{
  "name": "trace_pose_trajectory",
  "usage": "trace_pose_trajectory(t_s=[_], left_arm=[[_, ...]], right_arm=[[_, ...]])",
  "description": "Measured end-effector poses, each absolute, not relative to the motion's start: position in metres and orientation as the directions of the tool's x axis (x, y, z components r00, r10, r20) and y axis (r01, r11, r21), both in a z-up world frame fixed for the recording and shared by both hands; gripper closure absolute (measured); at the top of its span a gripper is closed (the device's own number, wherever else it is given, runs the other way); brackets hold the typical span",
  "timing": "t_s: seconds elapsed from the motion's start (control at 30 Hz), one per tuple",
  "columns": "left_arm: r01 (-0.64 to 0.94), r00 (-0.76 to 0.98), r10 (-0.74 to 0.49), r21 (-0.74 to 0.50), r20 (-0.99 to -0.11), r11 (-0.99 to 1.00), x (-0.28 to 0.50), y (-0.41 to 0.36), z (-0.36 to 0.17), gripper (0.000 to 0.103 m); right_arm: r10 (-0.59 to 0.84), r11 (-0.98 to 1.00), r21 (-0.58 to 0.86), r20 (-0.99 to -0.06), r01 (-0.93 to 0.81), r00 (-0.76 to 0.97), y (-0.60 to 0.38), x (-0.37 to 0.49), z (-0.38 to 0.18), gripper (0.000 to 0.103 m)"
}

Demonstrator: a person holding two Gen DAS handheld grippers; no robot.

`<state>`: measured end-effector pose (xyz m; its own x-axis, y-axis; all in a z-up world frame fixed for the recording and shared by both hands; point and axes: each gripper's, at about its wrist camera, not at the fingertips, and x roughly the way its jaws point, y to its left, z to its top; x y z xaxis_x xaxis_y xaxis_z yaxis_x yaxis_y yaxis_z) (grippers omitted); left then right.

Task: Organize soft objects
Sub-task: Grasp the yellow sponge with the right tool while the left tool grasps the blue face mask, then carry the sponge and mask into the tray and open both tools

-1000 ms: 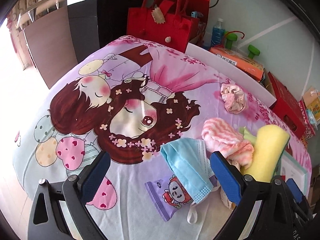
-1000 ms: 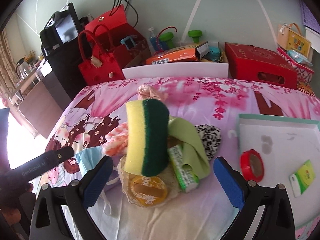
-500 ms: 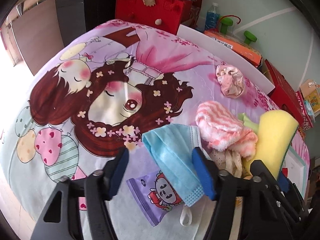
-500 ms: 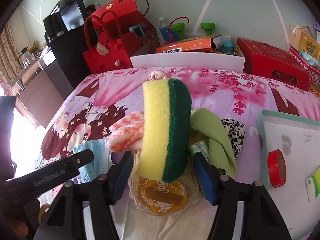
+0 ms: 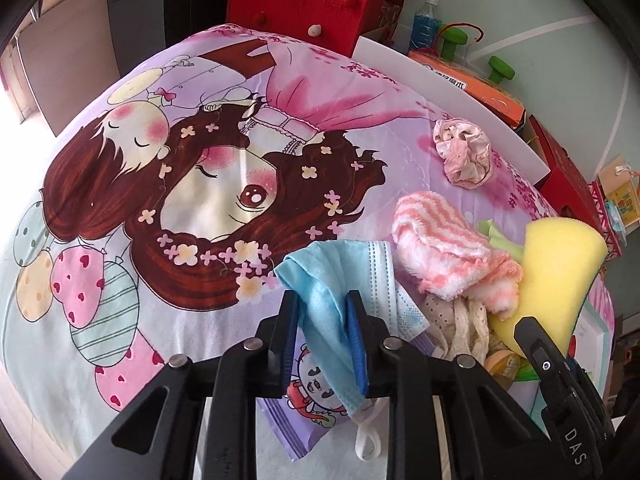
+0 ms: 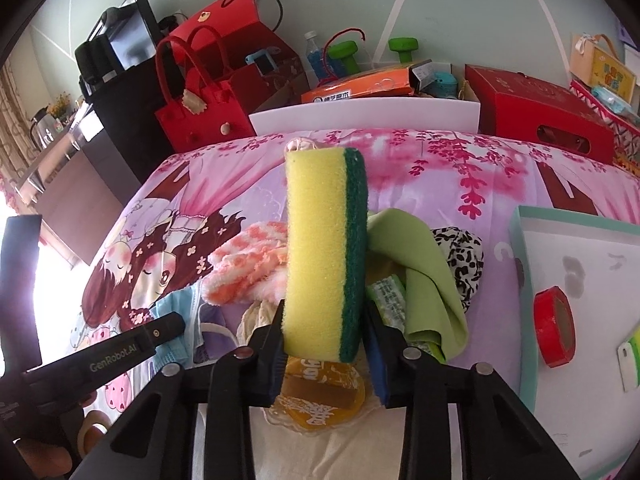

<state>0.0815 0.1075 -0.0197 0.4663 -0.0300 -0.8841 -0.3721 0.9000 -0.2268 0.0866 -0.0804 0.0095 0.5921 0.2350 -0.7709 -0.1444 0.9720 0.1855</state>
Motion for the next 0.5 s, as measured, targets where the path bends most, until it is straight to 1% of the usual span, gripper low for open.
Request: trace_pose_trajectory(t_s=[0.23, 0.5], left_arm=[[-0.383, 0.491, -0.041, -0.257, -0.87, 0.887, 0.078, 0.112, -0.016, 0.091], [-0.373, 0.529, -0.036, -0.27, -0.848, 0.887, 0.073, 0.113, -0.003, 0.093]], right_arm=[[0.243, 0.97, 0.199, -0.763, -0.141, 0.598, -0.086, 0.086, 0.012, 0.07], [0.258, 0.966, 0.212, -0.754, -0.148, 0.604, -0.09, 0.084, 0.016, 0.07]])
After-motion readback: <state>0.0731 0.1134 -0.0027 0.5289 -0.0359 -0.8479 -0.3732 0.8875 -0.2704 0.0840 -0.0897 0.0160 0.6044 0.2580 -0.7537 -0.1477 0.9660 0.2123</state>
